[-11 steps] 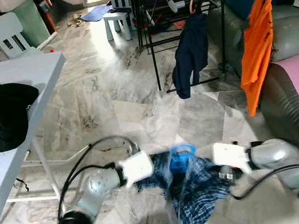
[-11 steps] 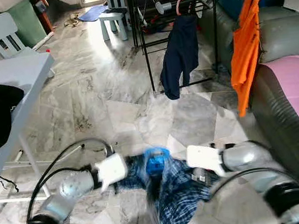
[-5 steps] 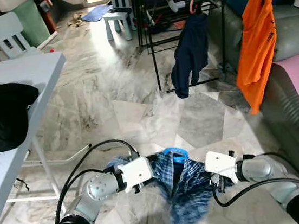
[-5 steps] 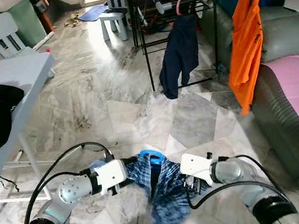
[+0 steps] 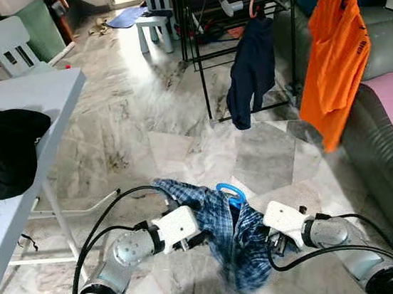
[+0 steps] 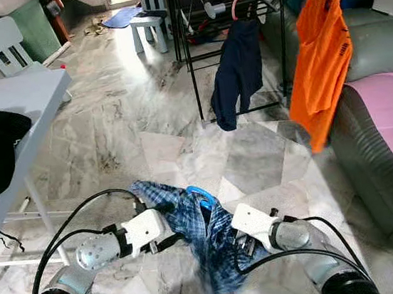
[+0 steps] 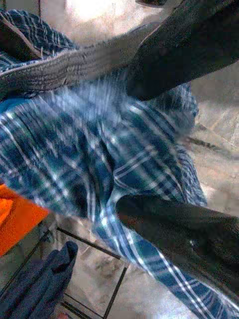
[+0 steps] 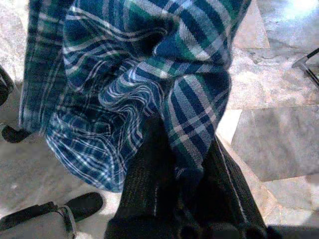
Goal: Hang hanger
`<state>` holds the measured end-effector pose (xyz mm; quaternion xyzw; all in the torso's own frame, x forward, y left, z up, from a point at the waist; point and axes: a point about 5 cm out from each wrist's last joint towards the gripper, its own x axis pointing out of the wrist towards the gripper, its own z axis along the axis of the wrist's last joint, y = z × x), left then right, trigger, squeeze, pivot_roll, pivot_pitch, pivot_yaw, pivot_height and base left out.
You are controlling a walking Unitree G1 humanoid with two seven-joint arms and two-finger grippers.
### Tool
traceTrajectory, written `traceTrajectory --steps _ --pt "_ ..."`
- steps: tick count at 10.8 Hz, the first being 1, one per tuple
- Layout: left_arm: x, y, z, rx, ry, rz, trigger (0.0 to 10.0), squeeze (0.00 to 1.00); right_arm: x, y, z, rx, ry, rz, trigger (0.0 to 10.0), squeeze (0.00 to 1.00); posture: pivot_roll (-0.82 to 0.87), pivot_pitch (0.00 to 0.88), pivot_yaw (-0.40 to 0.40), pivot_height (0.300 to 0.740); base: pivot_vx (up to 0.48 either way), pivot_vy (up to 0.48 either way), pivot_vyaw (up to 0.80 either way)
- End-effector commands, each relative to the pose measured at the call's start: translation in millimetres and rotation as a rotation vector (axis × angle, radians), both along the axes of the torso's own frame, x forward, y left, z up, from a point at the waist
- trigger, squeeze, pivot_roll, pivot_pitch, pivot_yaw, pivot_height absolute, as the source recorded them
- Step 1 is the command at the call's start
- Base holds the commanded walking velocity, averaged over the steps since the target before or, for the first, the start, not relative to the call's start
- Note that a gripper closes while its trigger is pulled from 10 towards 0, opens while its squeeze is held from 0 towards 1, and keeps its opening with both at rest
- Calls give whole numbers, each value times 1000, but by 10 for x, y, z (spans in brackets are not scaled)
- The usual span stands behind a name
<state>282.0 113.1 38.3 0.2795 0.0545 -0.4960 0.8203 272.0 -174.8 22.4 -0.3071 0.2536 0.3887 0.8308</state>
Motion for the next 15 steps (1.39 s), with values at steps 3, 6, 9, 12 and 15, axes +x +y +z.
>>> traceTrajectory --steps 3,6,9,12,15 --pt "-4 58 -21 22 5 12 10000 1000 32 21 53 25 -22 -9 0 0 -134 52 89 740 0 0 0" --pt "-4 58 -21 22 5 12 10000 1000 32 21 53 25 -22 -9 0 0 -134 52 89 740 0 0 0" --pt "-4 58 -21 22 5 12 10000 1000 32 21 53 25 -22 -9 0 0 -134 52 89 740 0 0 0" --pt "158 201 -41 -395 87 638 10000 1000 120 99 49 284 -76 -502 0 0 -159 0 80 740 0 0 0" --pt "196 239 0 -433 65 712 10000 1000 161 193 59 310 -76 -589 0 0 -154 0 73 740 0 0 0"
